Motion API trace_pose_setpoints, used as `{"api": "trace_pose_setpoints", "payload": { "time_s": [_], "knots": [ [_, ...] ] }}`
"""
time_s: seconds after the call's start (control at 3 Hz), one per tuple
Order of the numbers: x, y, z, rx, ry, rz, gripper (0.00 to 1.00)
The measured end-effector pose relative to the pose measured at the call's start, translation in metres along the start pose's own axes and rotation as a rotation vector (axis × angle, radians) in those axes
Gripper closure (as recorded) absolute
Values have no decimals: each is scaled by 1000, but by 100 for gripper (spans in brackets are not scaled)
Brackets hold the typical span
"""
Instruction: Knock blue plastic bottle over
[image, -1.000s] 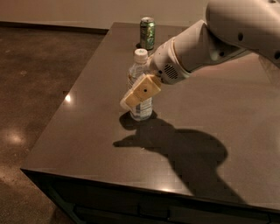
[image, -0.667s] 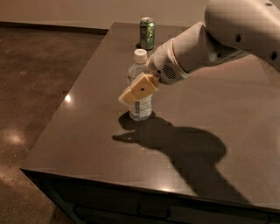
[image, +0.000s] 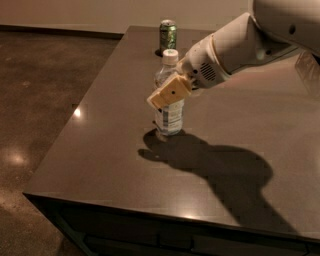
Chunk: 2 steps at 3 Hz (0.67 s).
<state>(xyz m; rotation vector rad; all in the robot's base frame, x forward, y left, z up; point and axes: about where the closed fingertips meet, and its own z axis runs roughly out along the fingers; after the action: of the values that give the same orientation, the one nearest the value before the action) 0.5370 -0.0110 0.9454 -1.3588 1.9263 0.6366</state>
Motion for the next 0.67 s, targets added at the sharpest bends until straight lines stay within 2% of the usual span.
{"api": "trace_pose_setpoints", "payload": {
  "time_s": [0.33,0.67],
  "knots": [
    [-1,-8,-29,17,110,-14,96],
    [16,-22,-49,46,331,-59,100]
  ]
}}
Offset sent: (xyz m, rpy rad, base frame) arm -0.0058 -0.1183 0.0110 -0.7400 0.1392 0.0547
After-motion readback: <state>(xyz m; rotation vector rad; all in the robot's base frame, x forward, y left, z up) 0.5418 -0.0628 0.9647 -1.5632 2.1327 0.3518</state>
